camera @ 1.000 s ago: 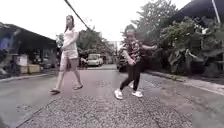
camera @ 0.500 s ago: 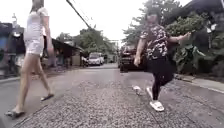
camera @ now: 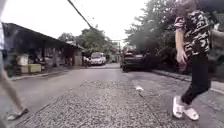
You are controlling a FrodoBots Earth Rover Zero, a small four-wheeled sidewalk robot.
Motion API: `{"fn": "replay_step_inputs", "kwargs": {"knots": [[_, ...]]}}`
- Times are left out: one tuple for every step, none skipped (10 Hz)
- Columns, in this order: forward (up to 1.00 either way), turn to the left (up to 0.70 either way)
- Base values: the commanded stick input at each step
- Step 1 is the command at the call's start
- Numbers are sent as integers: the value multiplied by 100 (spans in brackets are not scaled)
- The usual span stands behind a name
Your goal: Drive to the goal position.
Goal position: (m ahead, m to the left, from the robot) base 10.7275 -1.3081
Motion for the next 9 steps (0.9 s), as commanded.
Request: {"fn": "replay_step_inputs", "kwargs": {"knots": [[100,0],[100,0],[100,0],[100,0],[100,0],[100,0],[100,0],[100,0],[100,0]]}}
